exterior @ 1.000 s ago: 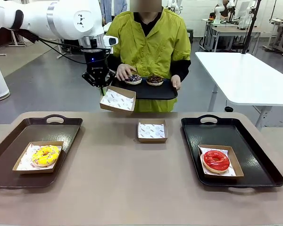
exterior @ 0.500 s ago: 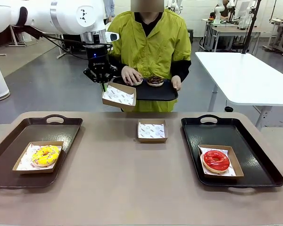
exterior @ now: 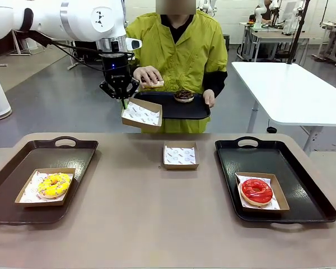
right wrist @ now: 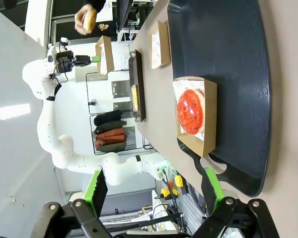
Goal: Individually package the donuts and arrange them on the tray.
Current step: Place the picked Paper togo box on the Handle tray while simultaneously picking up another Paper togo box from the table with the other hand.
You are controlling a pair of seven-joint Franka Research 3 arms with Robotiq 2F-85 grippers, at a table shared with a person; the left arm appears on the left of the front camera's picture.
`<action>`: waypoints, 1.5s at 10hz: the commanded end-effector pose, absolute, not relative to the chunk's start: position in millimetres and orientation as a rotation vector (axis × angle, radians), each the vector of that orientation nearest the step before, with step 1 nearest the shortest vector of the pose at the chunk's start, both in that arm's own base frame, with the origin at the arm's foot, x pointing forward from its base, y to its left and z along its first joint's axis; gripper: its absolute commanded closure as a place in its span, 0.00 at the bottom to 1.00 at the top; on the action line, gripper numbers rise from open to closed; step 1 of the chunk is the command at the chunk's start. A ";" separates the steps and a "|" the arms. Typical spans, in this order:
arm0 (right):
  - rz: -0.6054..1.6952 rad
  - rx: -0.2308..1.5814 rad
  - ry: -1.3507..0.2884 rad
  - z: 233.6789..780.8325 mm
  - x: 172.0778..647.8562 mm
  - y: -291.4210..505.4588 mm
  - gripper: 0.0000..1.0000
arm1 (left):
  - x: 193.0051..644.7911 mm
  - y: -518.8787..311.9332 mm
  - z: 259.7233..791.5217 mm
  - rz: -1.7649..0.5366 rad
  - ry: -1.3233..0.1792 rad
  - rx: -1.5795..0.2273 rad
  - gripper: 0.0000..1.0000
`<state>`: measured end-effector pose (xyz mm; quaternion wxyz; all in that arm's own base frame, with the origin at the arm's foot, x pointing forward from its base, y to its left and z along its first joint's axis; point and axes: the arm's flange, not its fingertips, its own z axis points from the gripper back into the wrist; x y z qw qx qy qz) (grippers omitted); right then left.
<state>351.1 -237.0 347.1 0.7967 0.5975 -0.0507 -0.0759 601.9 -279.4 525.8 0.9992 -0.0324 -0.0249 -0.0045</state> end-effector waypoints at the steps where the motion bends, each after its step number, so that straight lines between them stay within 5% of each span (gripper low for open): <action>1: -0.164 1.292 -0.100 347.8 351.1 -238.4 0.00 | 597.9 -277.4 525.2 -0.018 -0.052 -0.068 1.00; 15: -0.164 1.292 -0.100 347.8 351.1 -238.4 0.00 | 597.9 -277.4 525.2 -0.018 -0.052 -0.068 1.00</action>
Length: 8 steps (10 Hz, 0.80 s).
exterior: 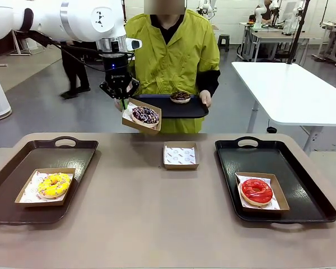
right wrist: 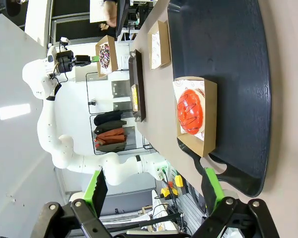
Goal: Individually package the donuts and arrange them on the tray.
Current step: Place the picked Paper togo box on the Handle tray while simultaneously picking up another Paper togo box from the table with the other hand.
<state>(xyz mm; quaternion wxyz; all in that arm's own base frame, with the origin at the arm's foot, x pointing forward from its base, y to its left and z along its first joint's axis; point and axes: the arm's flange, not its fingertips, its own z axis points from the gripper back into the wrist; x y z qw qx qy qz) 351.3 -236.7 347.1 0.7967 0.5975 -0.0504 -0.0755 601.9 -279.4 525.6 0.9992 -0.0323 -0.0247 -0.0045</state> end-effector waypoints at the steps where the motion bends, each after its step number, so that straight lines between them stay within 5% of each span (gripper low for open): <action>1: -0.164 1.292 -0.100 347.8 351.1 -238.4 0.00 | 597.9 -277.4 525.2 -0.018 -0.052 -0.068 1.00; 4: -0.162 1.283 -0.108 347.1 351.4 -236.6 0.00 | 597.9 -277.4 525.2 -0.018 -0.052 -0.068 1.00; 8: -0.139 1.086 -0.139 403.9 427.2 -156.3 0.00 | 593.2 -224.7 540.6 -0.069 -0.040 -0.094 0.99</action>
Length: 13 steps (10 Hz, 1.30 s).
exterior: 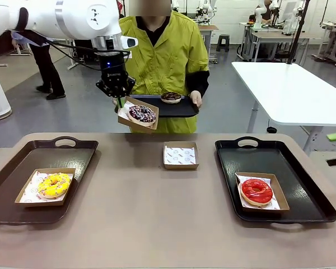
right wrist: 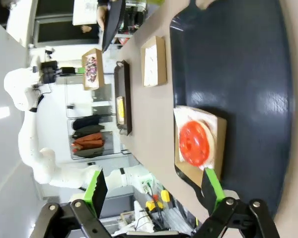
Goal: Individually package the donuts and arrange them on the tray.
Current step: Place the picked Paper togo box on the Handle tray while simultaneously picking up another Paper togo box from the table with the other hand.
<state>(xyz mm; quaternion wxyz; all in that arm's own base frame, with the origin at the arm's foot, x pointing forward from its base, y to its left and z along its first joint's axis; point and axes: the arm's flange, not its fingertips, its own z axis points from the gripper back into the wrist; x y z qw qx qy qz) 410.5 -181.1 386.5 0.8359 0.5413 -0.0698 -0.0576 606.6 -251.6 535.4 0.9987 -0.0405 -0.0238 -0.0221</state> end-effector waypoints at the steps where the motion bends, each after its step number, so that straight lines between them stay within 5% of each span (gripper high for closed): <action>1: -0.135 1.035 -0.151 424.4 445.3 -129.8 0.00 | 583.1 -201.2 545.0 -0.089 -0.060 -0.059 0.99; 6: -0.122 0.748 -0.218 460.1 509.6 -5.1 0.00 | 547.1 -91.0 539.1 -0.077 -0.167 -0.012 0.99; 13: -0.025 0.510 -0.209 421.8 531.1 119.7 0.00 | 536.2 -21.6 485.2 -0.038 -0.124 0.004 0.99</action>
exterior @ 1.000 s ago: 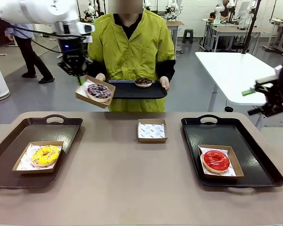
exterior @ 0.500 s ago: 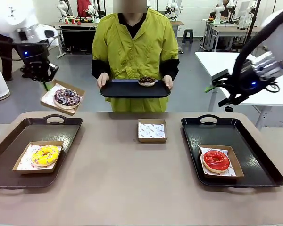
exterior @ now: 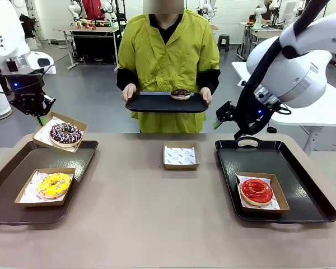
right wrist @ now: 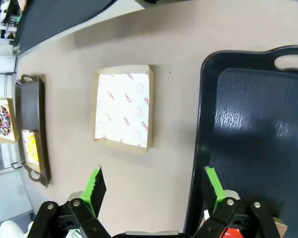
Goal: Individually package the donuts and arrange them on the tray.
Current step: Place the picked Paper togo box on the Handle tray while simultaneously picking up another Paper togo box from the table with the other hand.
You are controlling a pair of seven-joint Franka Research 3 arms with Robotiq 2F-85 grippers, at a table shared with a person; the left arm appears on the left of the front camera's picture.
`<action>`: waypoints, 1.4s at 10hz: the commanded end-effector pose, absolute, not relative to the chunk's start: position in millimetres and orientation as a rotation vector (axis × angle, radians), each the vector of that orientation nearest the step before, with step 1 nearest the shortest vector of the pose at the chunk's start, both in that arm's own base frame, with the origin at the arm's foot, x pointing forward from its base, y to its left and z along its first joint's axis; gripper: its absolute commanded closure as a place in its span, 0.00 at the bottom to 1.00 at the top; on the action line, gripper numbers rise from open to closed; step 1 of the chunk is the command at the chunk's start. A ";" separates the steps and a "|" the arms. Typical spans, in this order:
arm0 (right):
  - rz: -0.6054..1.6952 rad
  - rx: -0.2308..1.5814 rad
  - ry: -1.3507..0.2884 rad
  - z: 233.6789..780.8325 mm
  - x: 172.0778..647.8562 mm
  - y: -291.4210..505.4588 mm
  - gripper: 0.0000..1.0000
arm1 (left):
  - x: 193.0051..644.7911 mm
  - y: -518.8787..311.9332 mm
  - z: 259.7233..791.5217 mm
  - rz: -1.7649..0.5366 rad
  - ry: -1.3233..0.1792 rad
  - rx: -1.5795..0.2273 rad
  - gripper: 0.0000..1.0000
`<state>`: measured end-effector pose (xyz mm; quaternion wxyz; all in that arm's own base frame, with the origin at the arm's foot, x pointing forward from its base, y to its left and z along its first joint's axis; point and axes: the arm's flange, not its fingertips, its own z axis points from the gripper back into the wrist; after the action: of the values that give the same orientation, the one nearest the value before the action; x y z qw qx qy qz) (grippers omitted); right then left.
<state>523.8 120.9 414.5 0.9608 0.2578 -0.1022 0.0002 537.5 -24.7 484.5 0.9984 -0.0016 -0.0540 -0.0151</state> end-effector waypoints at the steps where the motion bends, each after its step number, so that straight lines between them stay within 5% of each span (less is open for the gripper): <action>1: -0.004 0.599 -0.175 425.9 527.0 112.1 0.00 | 537.0 -25.9 484.1 -0.028 -0.119 -0.007 0.99; 9: 0.001 0.532 -0.196 415.4 523.7 119.5 0.00 | 537.4 -25.2 482.4 -0.030 -0.103 -0.003 0.99; 14: 0.013 0.278 -0.127 394.9 573.0 207.6 0.00 | 565.6 10.0 454.1 0.044 -0.075 -0.040 0.99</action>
<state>552.6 190.1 396.5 0.9833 0.1670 -0.0707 0.0155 557.1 4.5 452.6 0.9994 -0.0077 -0.0296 0.0179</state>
